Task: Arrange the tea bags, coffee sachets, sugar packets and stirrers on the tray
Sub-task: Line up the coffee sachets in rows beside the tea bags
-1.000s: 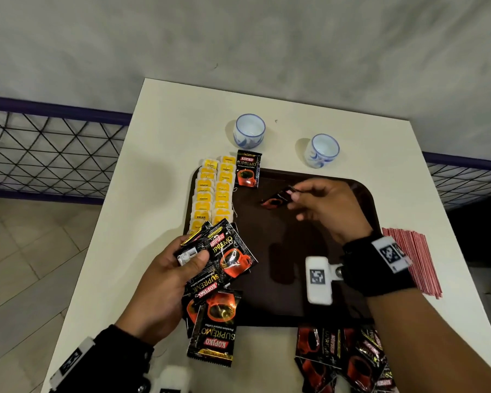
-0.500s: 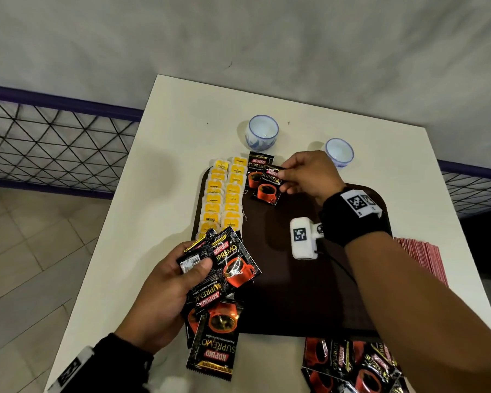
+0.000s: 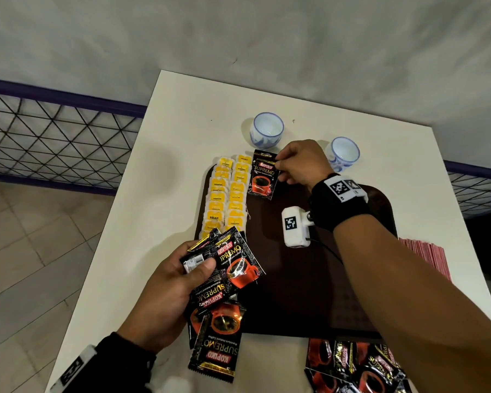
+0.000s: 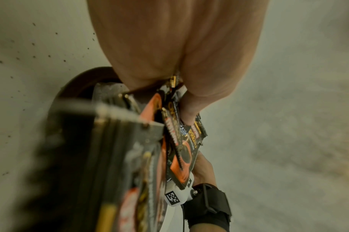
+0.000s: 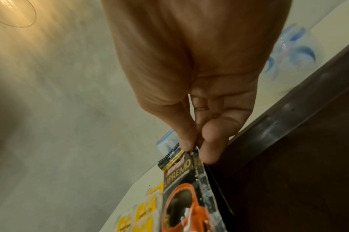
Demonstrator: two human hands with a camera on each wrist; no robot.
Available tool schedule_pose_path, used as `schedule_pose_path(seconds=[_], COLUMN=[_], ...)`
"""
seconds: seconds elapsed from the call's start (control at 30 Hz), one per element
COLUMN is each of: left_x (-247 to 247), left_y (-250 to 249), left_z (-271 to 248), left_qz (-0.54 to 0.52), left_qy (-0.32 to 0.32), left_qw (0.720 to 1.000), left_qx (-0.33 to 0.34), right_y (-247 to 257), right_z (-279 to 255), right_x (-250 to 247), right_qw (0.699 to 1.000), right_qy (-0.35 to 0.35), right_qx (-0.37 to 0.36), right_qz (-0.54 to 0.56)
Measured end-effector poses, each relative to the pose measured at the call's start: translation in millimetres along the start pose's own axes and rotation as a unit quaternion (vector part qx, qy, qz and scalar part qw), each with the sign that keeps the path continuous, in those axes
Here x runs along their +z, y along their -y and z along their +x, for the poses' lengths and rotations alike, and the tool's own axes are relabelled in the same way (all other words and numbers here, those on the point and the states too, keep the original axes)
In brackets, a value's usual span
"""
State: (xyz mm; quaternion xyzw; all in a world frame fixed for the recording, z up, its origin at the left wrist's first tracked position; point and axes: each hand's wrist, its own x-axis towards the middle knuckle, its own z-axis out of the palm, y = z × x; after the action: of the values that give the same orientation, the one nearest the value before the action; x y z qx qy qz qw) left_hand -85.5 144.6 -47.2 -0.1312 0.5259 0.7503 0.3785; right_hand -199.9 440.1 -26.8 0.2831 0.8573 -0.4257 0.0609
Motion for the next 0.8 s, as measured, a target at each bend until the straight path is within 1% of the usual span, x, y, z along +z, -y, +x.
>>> schedule_pose_path(seconds=[0.2, 0.47, 0.8], left_x=[-1.8, -1.0, -1.6], left_y=[0.0, 1.7, 2.4], left_z=[0.4, 1.0, 1.8], left_qz=[-0.006, -0.013, -0.015], left_qy=[-0.001, 0.007, 0.003], left_qw=[1.000, 1.000, 1.000], left_qx=[0.003, -0.001, 0.000], right_y=[-2.1, -1.2, 0.4], right_z=[4.9, 5.6, 5.7], right_x=[3.3, 7.7, 12.7], right_qw=[1.000, 0.999, 0.998], right_qy=[-0.028, -0.041, -0.061], right_qx=[-0.011, -0.020, -0.009], right_qz=[-0.007, 0.002, 0.004])
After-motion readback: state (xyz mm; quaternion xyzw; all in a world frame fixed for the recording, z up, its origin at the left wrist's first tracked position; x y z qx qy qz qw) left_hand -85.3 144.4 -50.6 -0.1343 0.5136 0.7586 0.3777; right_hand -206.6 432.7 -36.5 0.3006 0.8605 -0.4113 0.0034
